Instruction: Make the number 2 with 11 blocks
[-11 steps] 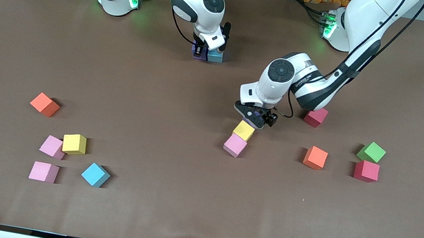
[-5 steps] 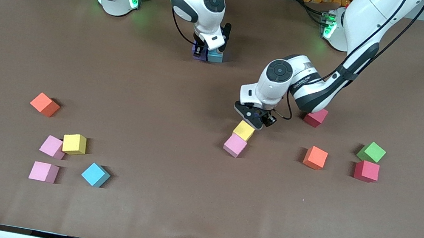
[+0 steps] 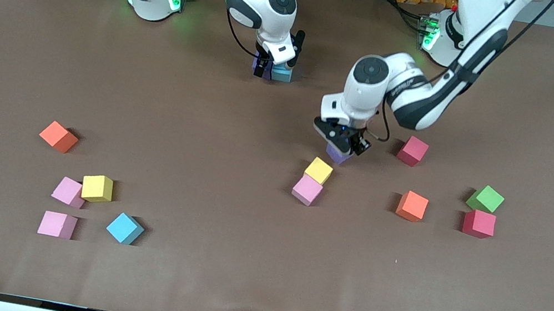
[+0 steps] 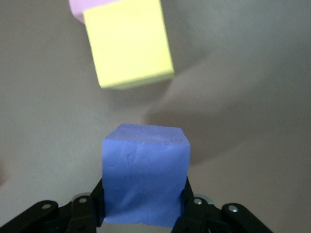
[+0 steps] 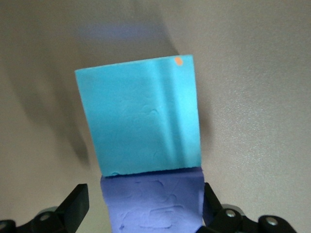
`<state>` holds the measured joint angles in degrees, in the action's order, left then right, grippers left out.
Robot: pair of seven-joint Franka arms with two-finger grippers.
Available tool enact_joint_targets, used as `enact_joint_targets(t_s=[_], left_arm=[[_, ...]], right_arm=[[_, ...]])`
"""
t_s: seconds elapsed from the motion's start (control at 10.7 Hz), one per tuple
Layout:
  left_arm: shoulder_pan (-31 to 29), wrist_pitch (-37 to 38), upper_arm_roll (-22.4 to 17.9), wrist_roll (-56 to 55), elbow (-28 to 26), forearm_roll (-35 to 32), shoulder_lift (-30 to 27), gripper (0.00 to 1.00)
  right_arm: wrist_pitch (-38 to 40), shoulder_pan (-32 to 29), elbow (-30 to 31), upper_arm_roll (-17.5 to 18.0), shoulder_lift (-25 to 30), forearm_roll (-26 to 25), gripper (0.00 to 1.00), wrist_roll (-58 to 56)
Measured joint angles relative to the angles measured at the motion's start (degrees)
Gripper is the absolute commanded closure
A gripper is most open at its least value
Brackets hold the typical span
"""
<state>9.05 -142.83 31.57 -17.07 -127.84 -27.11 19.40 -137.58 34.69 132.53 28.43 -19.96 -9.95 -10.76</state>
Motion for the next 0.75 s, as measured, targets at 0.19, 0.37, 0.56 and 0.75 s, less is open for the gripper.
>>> enact_joint_targets(t_s=[0.19, 0.37, 0.56, 0.75], left_arm=[[0.0, 0.0, 1.9, 0.0, -3.5, 0.0, -3.1, 0.57], [0.0, 0.0, 4.6, 0.0, -5.5, 0.0, -4.7, 0.57], [0.1, 0.0, 7.0, 0.0, -6.7, 0.0, -5.4, 0.57], [0.1, 0.0, 9.3, 0.3, -7.3, -0.1, -5.4, 0.57]], right_arm=[[0.0, 0.0, -0.2, -0.3, 0.1, 0.0, 0.00, 0.0], [1.4, -0.3, -0.8, -0.6, 0.8, -0.1, 0.00, 0.0], [2.9, -0.9, -1.1, -0.6, 2.7, -0.1, 0.00, -0.1], [4.3, -1.8, -1.2, -0.6, 4.8, 0.1, 0.00, -1.1]])
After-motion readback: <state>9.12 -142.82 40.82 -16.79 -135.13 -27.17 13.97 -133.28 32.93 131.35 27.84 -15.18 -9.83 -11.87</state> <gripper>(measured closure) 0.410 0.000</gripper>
